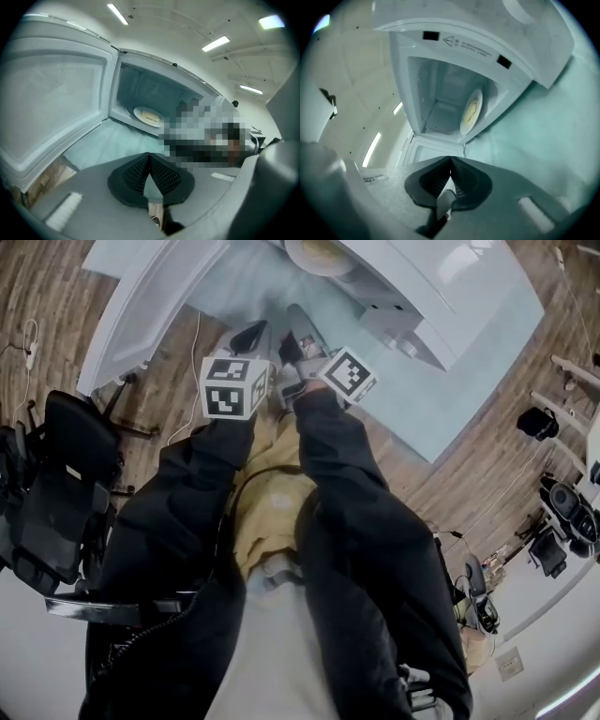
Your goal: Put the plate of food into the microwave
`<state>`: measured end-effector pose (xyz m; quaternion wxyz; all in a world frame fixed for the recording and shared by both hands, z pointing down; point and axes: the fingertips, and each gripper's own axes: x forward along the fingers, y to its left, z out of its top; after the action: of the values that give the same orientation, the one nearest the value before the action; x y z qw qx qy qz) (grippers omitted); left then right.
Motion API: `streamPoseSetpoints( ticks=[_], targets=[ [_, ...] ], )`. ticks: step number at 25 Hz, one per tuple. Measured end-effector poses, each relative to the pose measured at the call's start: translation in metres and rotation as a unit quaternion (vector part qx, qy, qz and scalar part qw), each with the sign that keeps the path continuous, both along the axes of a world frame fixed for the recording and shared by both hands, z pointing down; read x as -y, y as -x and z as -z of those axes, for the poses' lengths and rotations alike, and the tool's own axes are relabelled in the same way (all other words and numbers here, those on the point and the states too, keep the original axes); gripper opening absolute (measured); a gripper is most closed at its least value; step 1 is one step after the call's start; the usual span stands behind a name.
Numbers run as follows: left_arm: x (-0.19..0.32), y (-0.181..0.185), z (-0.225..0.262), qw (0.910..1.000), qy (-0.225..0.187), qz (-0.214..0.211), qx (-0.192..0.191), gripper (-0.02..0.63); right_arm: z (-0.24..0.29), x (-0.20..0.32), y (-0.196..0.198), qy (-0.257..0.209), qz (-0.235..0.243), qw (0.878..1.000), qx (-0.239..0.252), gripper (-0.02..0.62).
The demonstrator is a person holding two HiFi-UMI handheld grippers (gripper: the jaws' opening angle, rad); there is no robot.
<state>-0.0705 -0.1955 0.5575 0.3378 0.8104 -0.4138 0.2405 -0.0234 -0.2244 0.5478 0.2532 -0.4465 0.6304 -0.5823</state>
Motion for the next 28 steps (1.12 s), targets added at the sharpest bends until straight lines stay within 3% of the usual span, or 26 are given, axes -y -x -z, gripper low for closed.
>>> streamPoseSetpoints(
  ticks=[3, 9, 19, 28],
  targets=[
    [-0.007, -0.005, 0.011, 0.9999, -0.010, -0.004, -0.005, -0.005, 0.016, -0.018, -0.002, -0.022, 0.024, 0.997, -0.077, -0.005],
    [-0.017, -0.026, 0.061, 0.9979, -0.054, -0.021, -0.030, -0.005, 0.082, -0.040, -0.013, -0.094, 0.033, 0.974, -0.204, -0.005],
    [-0.025, -0.065, 0.163, 0.9833, -0.164, -0.061, -0.048, -0.005, 0.197, -0.075, -0.053, -0.182, -0.028, 0.898, -0.399, -0.005],
    [-0.043, -0.115, 0.249, 0.9542, -0.270, -0.110, -0.067, -0.005, 0.279, -0.100, -0.116, -0.214, -0.114, 0.843, -0.481, -0.005]
  ],
)
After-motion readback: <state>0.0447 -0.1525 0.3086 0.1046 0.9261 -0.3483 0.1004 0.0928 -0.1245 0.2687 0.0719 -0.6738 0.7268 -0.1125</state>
